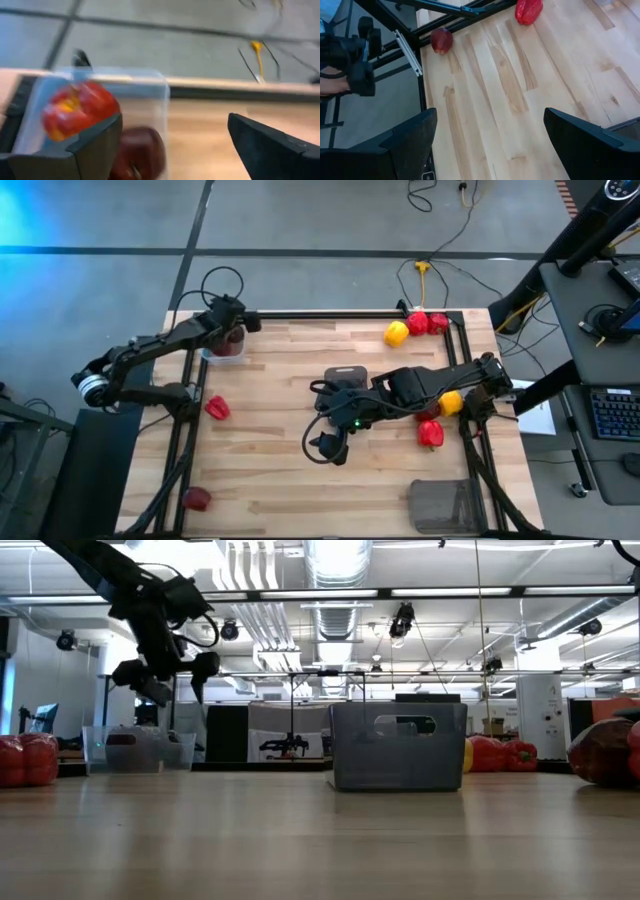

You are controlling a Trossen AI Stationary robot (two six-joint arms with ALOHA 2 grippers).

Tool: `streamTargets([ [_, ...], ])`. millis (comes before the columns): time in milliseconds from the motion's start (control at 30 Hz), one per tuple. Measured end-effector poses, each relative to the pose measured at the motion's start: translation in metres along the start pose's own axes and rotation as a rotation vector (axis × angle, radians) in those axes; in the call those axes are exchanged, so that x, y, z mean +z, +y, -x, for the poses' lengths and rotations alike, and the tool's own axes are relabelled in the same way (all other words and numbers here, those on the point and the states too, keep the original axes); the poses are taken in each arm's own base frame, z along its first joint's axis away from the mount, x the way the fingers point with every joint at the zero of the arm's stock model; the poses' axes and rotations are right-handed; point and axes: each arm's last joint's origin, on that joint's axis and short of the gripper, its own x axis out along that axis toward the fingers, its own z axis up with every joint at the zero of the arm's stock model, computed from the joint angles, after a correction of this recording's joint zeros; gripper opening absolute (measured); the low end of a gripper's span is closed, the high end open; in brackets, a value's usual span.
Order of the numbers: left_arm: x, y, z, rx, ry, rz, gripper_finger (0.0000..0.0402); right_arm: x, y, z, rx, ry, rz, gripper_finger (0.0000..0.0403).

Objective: Sort produce into baskets
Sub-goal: Put the red apple into the transparent bin

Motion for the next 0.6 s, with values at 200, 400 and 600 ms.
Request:
streamTargets([
  [200, -0.007, -0.002, -0.006, -0.049, 0.098, -0.015, 0.0308, 0.001, -0.001, 0.000, 0.000, -0.003, 0.001, 0.0359],
  [400, -0.017, -0.005, -0.020, 0.001, 0.169, -0.030, 0.0283, 0.001, -0.001, -0.001, -0.001, -0.003, -0.006, 0.0359],
  [600, -0.020, -0.005, -0.025, 0.024, 0.174, -0.032, 0.0272, 0.001, -0.001, -0.001, -0.001, -0.003, -0.013, 0.0359],
])
